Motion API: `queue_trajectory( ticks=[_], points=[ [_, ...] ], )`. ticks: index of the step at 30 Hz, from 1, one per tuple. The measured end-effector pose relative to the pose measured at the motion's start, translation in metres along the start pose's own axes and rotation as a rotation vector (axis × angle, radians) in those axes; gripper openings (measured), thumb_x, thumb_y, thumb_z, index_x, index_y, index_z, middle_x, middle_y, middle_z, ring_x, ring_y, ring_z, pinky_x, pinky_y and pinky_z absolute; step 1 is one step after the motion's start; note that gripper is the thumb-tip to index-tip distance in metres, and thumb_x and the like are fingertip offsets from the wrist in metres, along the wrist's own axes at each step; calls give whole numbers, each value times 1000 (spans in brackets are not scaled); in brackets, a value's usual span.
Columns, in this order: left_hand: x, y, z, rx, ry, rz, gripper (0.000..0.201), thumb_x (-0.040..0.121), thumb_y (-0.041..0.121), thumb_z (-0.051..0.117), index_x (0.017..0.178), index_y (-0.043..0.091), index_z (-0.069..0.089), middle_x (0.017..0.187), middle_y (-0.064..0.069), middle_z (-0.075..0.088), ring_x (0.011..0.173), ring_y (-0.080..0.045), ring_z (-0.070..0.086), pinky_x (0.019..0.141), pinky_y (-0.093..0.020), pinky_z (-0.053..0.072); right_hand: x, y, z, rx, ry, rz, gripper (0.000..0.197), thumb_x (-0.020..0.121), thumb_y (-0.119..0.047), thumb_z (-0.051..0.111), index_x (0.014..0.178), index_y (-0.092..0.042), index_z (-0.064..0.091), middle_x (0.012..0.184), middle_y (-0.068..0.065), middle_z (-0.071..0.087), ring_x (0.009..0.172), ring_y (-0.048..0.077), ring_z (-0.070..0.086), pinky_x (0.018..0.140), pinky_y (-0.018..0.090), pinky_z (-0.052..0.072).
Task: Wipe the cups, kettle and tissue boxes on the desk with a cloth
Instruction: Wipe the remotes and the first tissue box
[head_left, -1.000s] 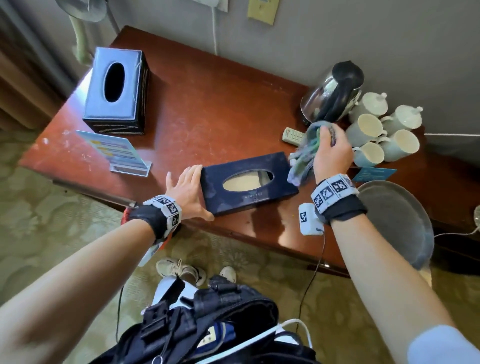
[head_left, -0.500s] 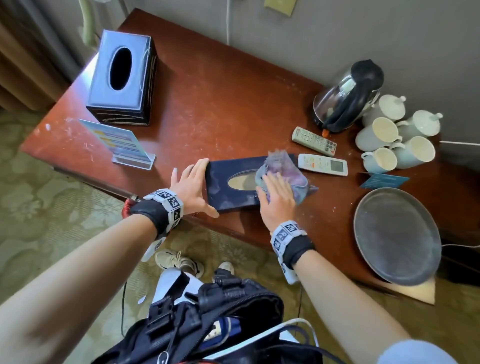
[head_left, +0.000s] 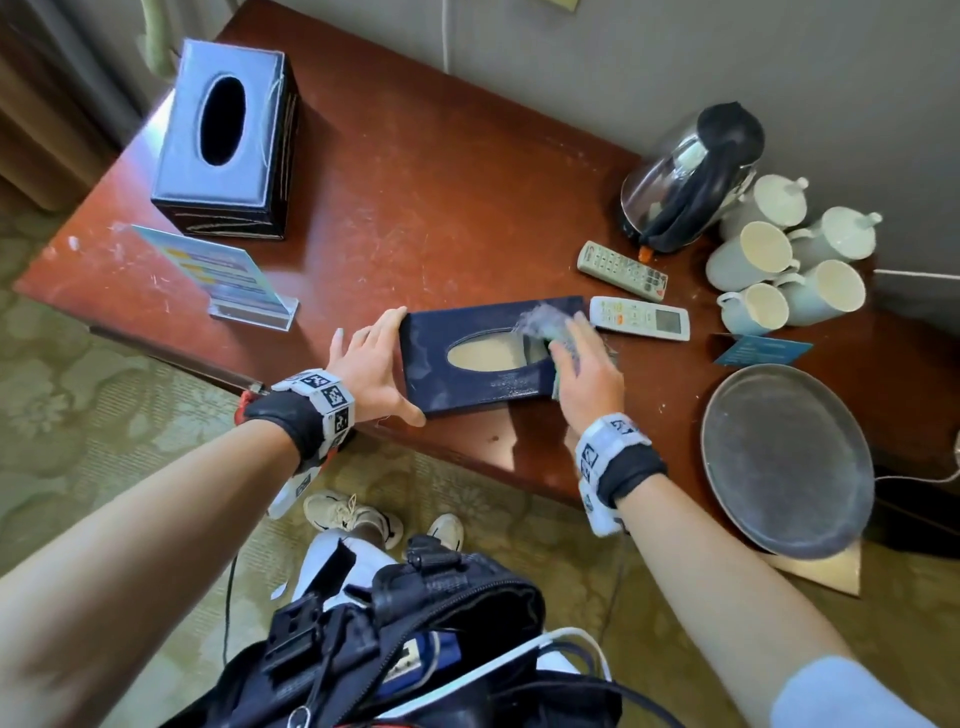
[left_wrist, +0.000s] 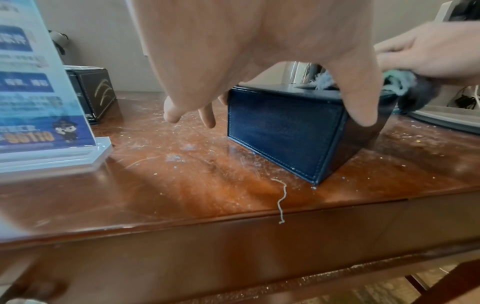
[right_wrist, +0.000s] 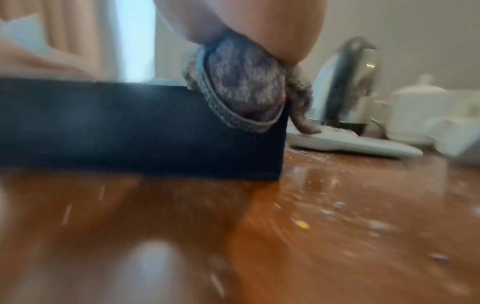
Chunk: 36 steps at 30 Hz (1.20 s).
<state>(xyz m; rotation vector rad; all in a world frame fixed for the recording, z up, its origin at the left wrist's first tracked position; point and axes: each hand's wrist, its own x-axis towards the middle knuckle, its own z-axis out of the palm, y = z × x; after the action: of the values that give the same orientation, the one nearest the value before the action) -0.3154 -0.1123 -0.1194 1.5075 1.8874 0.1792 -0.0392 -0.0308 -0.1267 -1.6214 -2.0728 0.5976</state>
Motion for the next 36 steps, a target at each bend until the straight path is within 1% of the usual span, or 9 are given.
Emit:
queue_trajectory(
  ticks=[3,7,11,13,17,22,25,32,36],
  points=[
    [0,1,-1,-12,-7,5,142,45,49,94,152,28,2,155,-3,32,147,-26,22,120,-58,-2,32,-18,-21,200,230,298,45,101,-37,47,136,-11,57,134,10,61,126,27,54,102,29,39],
    [-2,3,-2,-11,-4,12,143,45,49,94,152,25,3,154,-3,33,146,-26,23,120,-58,-1,73,-35,-48,193,347,248,40,103,-34,44,133,-12,58,131,8,63,120,23,57,96,23,38],
    [-2,1,0,-33,10,16,145,46,50,94,154,22,3,156,-2,32,147,-24,22,120,-57,-2,72,-34,-23,58,-19,231,42,104,-43,40,130,-16,60,123,8,64,116,27,56,88,27,38],
    [0,-2,2,-67,11,2,147,46,51,93,156,19,0,157,-3,31,148,-22,23,121,-56,-4,62,-27,2,-82,-160,198,45,105,-39,37,139,-14,53,142,8,54,134,26,44,105,32,34],
    [1,-10,12,-109,-8,-13,136,54,51,89,156,17,5,157,-3,33,148,-20,23,121,-56,-6,56,-34,23,-256,-126,162,46,105,-34,36,146,-15,44,154,3,40,148,26,24,119,38,16],
    [4,-15,18,-48,-48,25,141,61,52,86,156,15,-11,166,-2,-3,152,-16,-9,121,-53,-9,26,-87,53,-184,-338,-145,47,104,-29,42,149,-15,40,157,5,35,149,25,22,120,36,10],
    [9,-19,19,0,-62,63,146,60,59,84,155,16,-17,165,2,-14,151,-14,-16,120,-54,-10,12,-111,70,-162,-428,-281,47,104,-28,45,149,-14,41,158,3,32,150,23,19,120,36,8],
    [14,-24,20,77,-92,125,148,43,84,55,157,17,-10,165,-1,-8,151,-18,-6,120,-53,-10,-3,-67,50,-117,-610,-720,42,98,-28,51,136,-12,58,147,5,49,144,27,35,121,44,15],
    [16,-22,17,97,-97,109,149,42,81,58,155,7,-4,162,-8,12,150,-23,5,120,-53,-9,17,-77,53,-170,-656,-684,45,101,-29,49,144,-15,49,155,3,38,149,24,24,123,42,9]
  ],
)
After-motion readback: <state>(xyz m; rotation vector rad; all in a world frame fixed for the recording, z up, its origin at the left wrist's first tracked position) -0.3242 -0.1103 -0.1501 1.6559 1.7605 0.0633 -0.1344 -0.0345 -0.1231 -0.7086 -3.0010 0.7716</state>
